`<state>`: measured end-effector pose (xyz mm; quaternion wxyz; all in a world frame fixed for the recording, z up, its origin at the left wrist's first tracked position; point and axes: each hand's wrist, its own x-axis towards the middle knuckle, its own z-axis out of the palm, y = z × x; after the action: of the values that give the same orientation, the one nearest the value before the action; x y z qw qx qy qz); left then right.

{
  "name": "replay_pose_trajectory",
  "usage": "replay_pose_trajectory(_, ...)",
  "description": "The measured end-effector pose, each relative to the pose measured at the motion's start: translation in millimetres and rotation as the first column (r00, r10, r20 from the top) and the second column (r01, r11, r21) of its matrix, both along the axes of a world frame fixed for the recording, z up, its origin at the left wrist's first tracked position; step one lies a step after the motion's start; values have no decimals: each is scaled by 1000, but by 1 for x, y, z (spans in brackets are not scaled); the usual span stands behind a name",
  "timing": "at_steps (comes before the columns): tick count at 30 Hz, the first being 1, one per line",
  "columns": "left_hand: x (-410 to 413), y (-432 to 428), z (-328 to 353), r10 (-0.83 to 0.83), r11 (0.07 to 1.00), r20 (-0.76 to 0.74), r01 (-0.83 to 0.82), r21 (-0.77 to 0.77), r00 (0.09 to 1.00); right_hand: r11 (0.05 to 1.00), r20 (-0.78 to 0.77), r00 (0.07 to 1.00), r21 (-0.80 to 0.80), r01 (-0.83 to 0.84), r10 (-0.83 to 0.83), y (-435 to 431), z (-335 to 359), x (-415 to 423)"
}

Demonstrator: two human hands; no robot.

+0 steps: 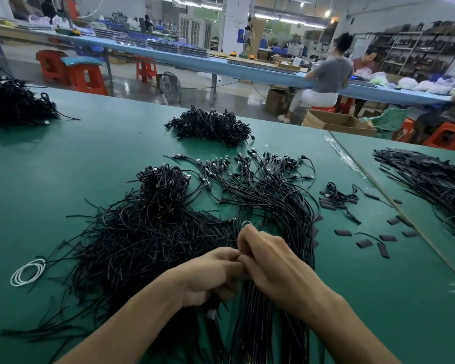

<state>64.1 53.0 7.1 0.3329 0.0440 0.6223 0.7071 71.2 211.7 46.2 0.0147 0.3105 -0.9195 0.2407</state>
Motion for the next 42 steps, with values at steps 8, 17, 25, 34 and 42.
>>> replay_pose_trajectory(8,-3,14,3,255,886,-27,-222,407,966,862,-83,934,-420,283,-347,-10,-9,-2)
replay_pose_trajectory(17,-4,4,-1,486,867,-416,-486,113,769,554,320,930,-748,366,-183,-9,-6,-3)
replay_pose_trajectory(25,-7,-1,9,477,796,-104,-379,473,873,388,579,809,-772,503,105,-8,-17,-4)
replay_pose_trajectory(34,-4,-1,-1,470,875,-395,-359,323,789,514,564,825,-701,495,-25,-4,-15,-7)
replay_pose_trajectory(42,-2,0,-8,422,877,-544,-478,43,725,560,431,897,-720,409,-101,-4,-5,-8)
